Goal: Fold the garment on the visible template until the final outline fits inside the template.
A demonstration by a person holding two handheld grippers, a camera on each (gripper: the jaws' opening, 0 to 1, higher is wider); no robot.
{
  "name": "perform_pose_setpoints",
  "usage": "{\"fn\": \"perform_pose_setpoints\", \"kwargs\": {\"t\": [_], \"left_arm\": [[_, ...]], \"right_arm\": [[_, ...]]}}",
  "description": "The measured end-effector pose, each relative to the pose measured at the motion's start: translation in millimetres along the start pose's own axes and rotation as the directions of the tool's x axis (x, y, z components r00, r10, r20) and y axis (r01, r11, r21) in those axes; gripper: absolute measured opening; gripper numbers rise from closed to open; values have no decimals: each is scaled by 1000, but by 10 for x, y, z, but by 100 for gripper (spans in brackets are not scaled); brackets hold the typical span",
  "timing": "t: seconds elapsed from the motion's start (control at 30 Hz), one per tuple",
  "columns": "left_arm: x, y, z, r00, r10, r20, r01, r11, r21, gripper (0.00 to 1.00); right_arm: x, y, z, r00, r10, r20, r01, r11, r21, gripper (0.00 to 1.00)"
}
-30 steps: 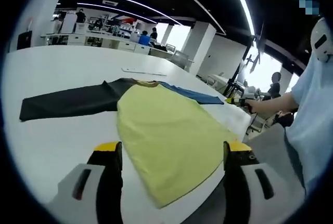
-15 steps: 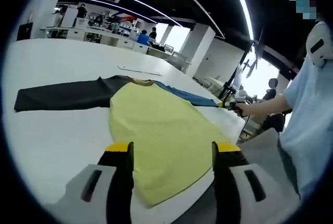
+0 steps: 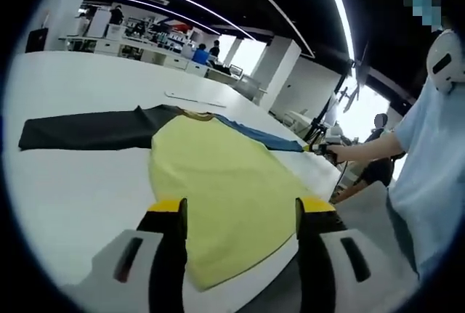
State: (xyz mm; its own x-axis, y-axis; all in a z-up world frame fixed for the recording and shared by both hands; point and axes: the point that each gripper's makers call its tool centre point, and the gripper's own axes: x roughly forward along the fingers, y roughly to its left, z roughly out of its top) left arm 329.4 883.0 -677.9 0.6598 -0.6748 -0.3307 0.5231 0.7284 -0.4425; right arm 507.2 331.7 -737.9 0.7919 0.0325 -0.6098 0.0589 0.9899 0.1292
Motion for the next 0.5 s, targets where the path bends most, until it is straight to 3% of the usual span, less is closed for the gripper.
{"fn": "perform_pose_setpoints", "kwargs": {"t": [0.23,0.37,0.5], "left_arm": [[5,-27,42,1000,-17,19,17,1000,15,56],[12,-47,74,999,-29,39,28,999,17,55],[14,-94,63,999,-41,33,39,998,41,55]], "right_arm": [[-115,230,281,998,39,46,-36,998,-49,0],[-128,482,425,995,88,48,-82,989,-119,0],[-133,834,586,983,165,78,-155,980,-121,0]]}}
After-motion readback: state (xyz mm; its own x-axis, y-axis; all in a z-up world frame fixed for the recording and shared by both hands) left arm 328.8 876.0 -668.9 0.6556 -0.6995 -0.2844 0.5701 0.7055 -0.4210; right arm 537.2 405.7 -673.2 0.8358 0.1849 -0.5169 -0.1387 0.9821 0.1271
